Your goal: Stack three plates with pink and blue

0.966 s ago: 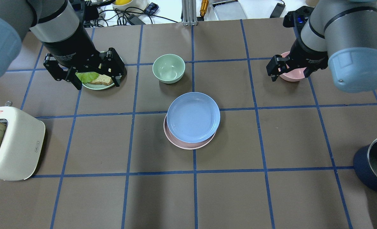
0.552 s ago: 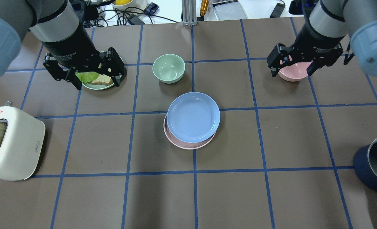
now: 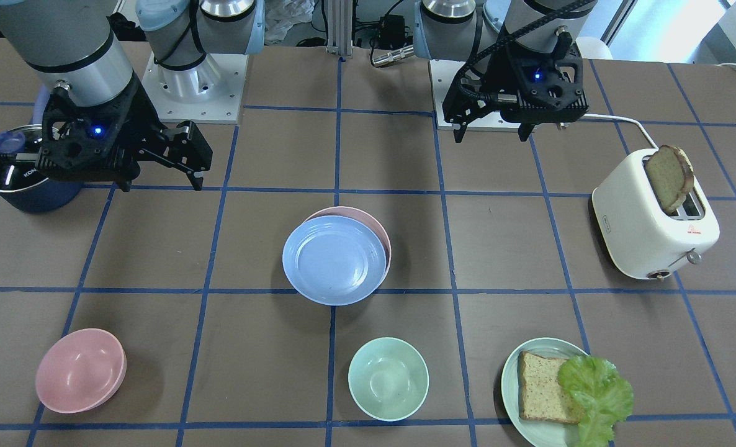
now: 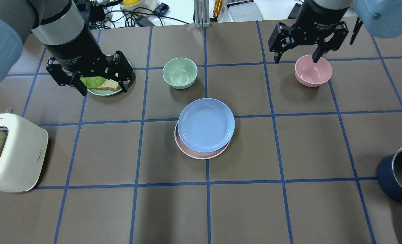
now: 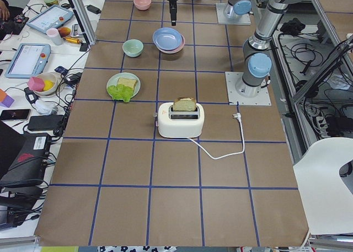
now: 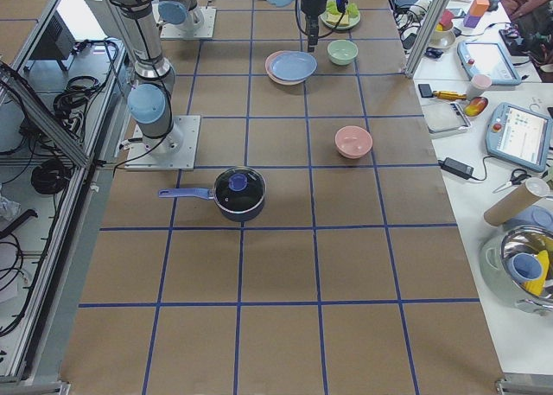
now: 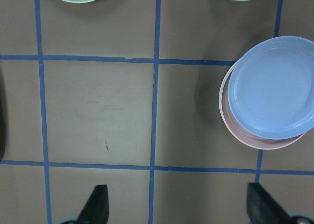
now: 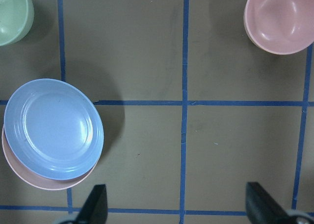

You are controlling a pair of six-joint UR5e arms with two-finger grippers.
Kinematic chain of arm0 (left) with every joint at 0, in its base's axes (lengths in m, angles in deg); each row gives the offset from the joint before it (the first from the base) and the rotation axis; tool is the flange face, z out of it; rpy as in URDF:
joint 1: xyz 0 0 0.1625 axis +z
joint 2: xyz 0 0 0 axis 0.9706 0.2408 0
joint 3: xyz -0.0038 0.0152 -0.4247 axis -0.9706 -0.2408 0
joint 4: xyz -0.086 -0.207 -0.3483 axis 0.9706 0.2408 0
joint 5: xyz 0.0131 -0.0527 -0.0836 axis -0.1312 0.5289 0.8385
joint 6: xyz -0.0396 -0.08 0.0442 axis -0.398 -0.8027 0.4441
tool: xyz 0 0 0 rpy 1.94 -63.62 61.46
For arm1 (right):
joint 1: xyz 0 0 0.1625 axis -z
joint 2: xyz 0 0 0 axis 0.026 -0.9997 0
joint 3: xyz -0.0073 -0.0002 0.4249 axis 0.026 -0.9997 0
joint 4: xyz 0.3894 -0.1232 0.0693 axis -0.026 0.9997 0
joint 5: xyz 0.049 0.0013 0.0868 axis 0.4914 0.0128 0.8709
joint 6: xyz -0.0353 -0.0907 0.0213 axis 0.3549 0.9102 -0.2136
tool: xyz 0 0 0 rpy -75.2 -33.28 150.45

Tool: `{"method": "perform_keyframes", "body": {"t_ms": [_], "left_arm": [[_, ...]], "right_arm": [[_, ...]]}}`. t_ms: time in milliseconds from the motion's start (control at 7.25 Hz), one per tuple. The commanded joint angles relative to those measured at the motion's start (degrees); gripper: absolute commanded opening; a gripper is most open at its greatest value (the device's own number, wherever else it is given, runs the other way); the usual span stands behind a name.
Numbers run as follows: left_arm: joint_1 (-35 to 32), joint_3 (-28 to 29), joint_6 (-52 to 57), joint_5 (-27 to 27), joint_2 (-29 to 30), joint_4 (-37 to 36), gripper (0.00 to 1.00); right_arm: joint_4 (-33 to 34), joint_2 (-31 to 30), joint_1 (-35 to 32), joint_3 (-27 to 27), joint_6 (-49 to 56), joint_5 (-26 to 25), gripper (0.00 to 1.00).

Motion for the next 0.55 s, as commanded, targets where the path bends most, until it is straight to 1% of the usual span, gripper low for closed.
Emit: {"method": "perform_keyframes", "body": {"t_ms": [0,414], "left_arm": [[0.0,0.0,0.0,-0.1,0.1,0.0,1.0],[0.0,0.0,0.0,-0.1,0.0,-0.1,1.0]], "right_arm": [[0.1,0.1,0.4,0.5,0.1,0.1,1.0],[0.4,-0.6,2.0,1.0,0.4,-1.2,1.0]]}}
